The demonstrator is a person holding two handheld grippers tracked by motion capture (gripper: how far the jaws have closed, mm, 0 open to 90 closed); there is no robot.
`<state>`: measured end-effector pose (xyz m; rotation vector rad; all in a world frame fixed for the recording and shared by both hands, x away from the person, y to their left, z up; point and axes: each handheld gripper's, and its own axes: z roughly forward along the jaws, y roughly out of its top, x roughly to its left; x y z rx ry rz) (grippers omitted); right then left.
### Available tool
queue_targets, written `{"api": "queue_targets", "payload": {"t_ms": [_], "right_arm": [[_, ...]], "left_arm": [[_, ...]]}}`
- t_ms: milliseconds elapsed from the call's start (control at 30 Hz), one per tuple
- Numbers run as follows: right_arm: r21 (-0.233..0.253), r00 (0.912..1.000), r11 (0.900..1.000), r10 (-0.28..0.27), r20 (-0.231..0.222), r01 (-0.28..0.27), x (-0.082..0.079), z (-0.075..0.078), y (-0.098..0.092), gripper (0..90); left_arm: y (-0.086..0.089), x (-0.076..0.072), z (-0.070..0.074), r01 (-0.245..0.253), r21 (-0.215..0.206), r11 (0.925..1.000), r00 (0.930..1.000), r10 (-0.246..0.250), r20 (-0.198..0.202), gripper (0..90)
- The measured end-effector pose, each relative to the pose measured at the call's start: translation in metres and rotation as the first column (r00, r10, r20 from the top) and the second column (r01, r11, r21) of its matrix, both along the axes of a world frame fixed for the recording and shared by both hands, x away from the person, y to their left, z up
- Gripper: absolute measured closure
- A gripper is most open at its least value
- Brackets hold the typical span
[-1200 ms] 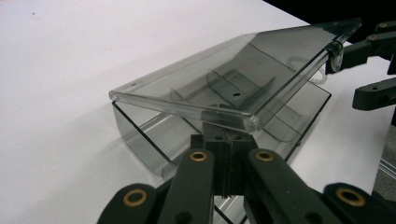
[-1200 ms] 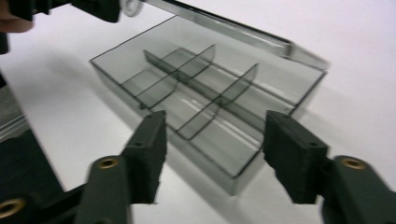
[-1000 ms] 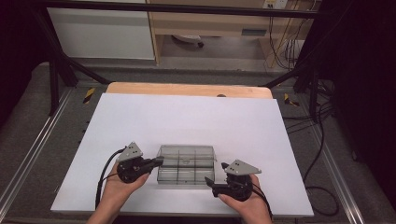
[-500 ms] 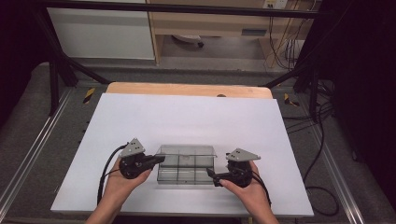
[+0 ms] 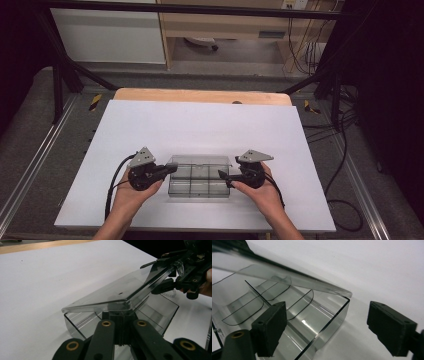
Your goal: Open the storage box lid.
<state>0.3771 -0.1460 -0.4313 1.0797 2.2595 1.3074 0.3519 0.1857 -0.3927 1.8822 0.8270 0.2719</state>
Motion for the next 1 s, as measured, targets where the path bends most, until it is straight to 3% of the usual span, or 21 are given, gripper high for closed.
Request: {"api": "queue_targets", "payload": {"t_ms": [233, 367, 1000], "right_arm": [[-0.046, 0.9986, 0.998, 0.033, 0.04, -0.032, 0.005, 0.006, 0.007, 24.6], [-0.025, 0.9979, 0.999, 0.042, 0.05, -0.041, 0.005, 0.007, 0.008, 28.1], [-0.078, 0.9916, 0.994, 0.082, 0.1, -0.074, 0.018, 0.008, 0.019, 41.2]], "left_arm": [[-0.001, -0.001, 0.0, 0.002, 0.0, 1.0, 1.0, -0.002, 0.005, 89.9], [0.0, -0.002, 0.001, -0.002, -0.006, 1.0, 1.0, 0.002, 0.005, 89.9], [-0.002, -0.002, 0.0, 0.002, -0.011, 0.9999, 1.0, -0.002, 0.004, 89.9]]}}
